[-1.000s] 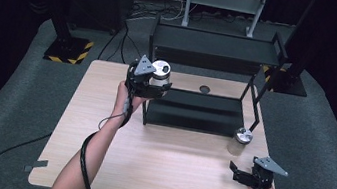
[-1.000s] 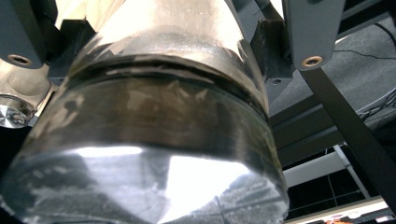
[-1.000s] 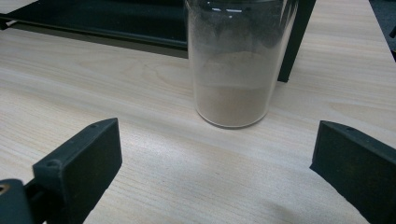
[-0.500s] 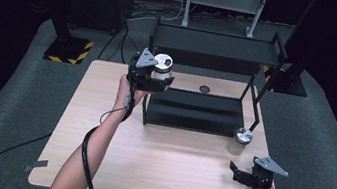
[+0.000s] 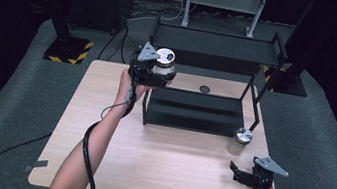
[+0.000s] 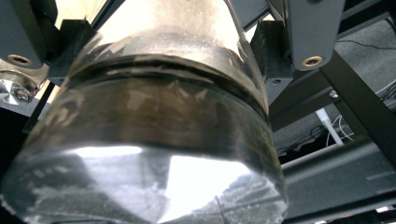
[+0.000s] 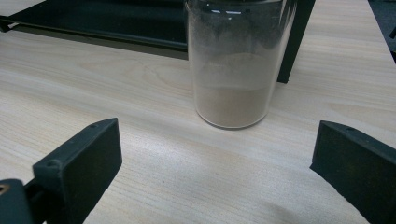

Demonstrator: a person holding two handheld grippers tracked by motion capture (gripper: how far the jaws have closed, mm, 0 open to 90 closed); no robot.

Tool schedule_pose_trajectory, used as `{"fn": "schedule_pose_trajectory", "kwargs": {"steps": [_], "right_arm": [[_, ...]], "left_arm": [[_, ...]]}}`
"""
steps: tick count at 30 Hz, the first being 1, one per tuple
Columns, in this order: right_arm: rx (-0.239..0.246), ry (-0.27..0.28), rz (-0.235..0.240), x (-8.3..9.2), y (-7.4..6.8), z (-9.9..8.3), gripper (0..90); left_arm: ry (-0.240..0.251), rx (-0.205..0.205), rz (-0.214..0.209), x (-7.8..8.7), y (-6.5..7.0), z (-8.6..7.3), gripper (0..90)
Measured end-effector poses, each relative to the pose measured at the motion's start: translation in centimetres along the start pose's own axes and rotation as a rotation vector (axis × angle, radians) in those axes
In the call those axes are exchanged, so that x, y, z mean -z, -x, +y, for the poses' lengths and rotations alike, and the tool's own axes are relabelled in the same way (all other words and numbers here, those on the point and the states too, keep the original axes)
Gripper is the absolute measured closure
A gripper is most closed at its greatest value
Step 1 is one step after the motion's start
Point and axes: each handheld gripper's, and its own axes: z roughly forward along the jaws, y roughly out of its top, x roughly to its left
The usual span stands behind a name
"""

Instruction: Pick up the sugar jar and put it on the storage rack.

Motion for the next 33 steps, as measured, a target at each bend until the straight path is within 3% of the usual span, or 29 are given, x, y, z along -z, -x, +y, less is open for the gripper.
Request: {"fn": "schedule_pose_trajectory", "kwargs": {"steps": [33], "right_arm": [[0.001, 0.0, 0.001, 0.0, 0.0, 0.0, 0.5]], "left_arm": [[0.043, -0.015, -0.013, 1.6, -0.4, 3.3, 30.4]]}}
